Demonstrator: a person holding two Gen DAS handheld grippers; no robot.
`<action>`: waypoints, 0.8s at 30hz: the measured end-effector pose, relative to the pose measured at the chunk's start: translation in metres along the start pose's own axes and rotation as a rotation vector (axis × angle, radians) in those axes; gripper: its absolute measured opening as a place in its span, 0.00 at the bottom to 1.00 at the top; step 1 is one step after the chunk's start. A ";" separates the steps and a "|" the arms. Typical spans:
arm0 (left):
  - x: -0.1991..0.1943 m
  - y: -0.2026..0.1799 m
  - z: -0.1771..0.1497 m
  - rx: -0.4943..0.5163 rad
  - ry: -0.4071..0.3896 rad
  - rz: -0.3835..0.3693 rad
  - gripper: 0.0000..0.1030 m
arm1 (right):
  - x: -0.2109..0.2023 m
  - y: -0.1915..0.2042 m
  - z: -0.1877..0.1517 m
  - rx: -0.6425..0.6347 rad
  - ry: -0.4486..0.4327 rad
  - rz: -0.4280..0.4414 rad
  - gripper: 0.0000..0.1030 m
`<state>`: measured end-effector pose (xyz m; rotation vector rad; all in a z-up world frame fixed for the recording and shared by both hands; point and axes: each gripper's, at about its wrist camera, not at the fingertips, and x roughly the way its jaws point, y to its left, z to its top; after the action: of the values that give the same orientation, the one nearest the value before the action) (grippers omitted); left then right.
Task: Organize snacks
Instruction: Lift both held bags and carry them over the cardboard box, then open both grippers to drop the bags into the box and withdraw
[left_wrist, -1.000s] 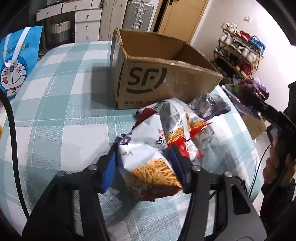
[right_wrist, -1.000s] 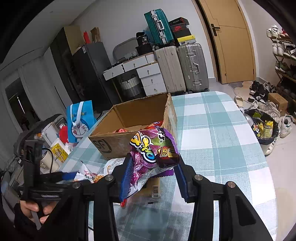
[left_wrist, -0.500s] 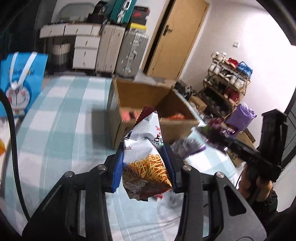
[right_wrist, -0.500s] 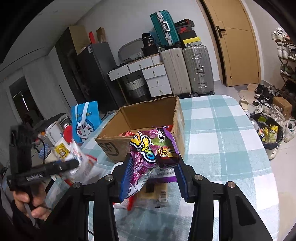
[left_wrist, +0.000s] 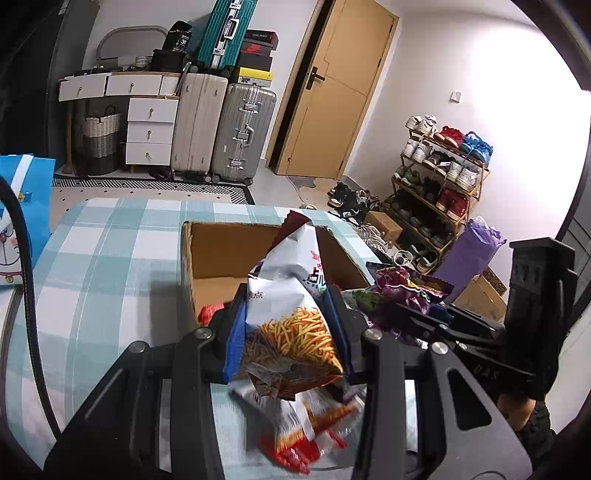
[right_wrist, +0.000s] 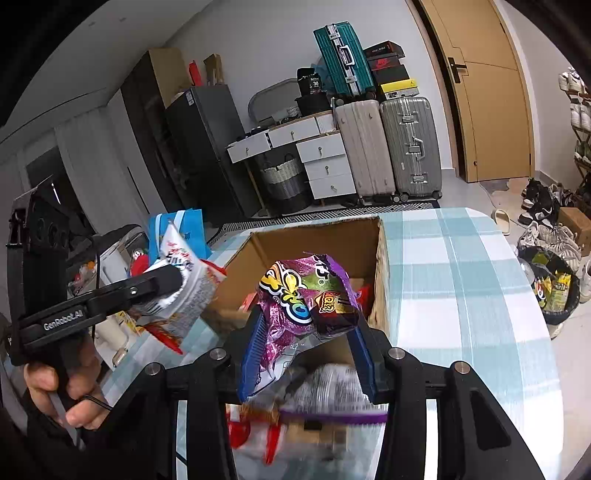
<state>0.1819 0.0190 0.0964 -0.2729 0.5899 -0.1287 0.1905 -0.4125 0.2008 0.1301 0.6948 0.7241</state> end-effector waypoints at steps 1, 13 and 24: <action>0.007 0.001 0.003 -0.003 0.005 0.005 0.36 | 0.005 -0.001 0.003 -0.002 -0.006 -0.001 0.42; 0.064 0.013 0.020 -0.003 0.042 0.036 0.34 | 0.058 -0.003 0.025 -0.007 0.040 -0.013 0.43; 0.041 0.022 0.007 -0.024 0.052 0.039 0.77 | 0.042 -0.006 0.019 -0.024 0.021 -0.060 0.52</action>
<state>0.2209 0.0334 0.0738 -0.2822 0.6484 -0.0912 0.2278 -0.3877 0.1908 0.0801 0.7069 0.6772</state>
